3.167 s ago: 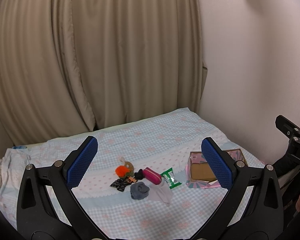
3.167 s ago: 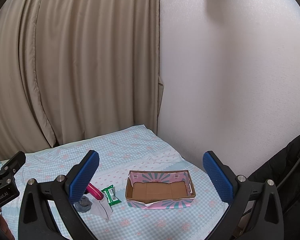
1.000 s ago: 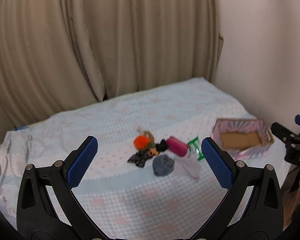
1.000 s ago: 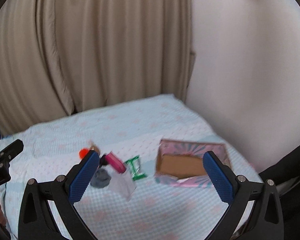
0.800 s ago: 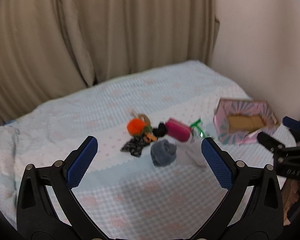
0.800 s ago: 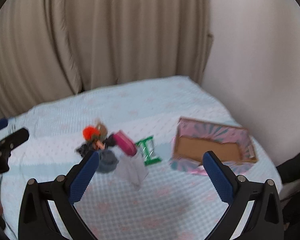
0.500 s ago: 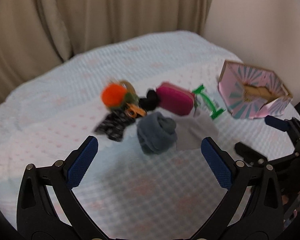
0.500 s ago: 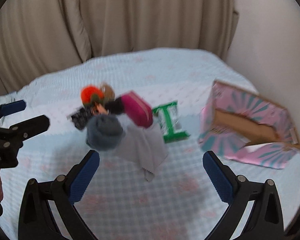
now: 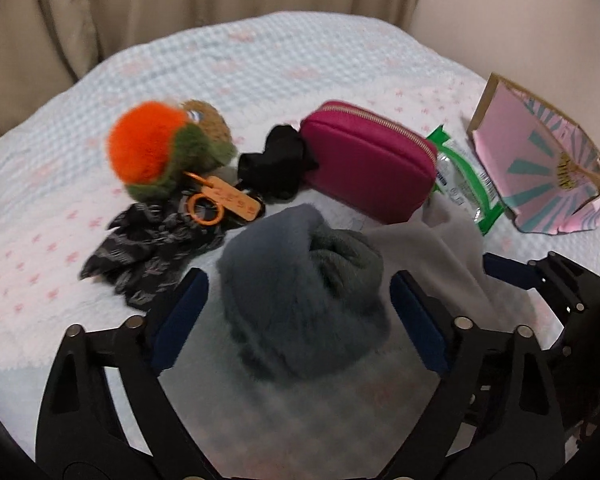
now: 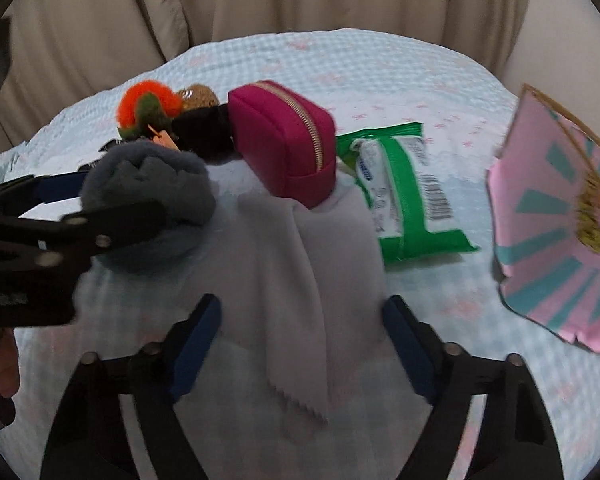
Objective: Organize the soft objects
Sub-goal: 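Grasp the grey fuzzy sock with the left tool while the right tool grasps the white cloth, then lift the grey sock with the left tool while the right tool carries the white cloth toward the box, then lower the sock into the box with the left tool while the right tool releases the cloth inside, then raise both open tools out of the box and back over the bed, then grasp the orange pompom keychain with the left tool while the right tool grasps the pink pouch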
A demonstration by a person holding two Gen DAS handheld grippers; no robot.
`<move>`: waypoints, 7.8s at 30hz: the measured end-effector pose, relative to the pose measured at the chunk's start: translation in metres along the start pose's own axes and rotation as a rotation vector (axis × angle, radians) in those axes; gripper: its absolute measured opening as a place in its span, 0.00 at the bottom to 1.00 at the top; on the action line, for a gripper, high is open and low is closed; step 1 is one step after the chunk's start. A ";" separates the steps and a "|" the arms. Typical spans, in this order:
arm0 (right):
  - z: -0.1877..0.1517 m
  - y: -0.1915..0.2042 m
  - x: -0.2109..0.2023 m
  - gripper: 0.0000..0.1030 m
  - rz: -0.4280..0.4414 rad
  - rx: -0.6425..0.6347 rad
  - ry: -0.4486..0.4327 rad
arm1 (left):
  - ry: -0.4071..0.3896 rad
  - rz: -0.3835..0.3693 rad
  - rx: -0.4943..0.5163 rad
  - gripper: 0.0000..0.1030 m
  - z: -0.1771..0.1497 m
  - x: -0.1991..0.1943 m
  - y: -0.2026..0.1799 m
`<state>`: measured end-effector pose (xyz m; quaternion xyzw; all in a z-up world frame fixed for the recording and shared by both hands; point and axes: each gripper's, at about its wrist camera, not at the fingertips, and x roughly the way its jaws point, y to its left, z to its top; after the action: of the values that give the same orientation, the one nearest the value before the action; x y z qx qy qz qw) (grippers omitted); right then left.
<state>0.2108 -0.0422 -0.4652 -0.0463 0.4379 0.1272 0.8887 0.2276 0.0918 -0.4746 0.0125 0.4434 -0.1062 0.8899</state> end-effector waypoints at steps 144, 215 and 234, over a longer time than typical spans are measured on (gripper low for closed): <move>0.055 -0.392 -0.100 0.06 0.061 0.390 0.256 | 0.253 -0.038 0.191 0.77 0.171 0.045 -0.368; 0.112 -0.028 -0.283 1.00 0.030 0.148 -0.169 | -0.119 0.113 -0.139 1.00 0.090 -0.285 0.035; 0.104 0.024 -0.023 0.96 0.064 -0.163 -0.100 | -0.026 -0.033 -0.223 0.91 0.081 -0.015 0.110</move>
<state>0.2708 -0.0035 -0.3824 -0.0980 0.3823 0.1931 0.8983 0.3041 0.1926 -0.4213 -0.0950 0.4410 -0.0709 0.8896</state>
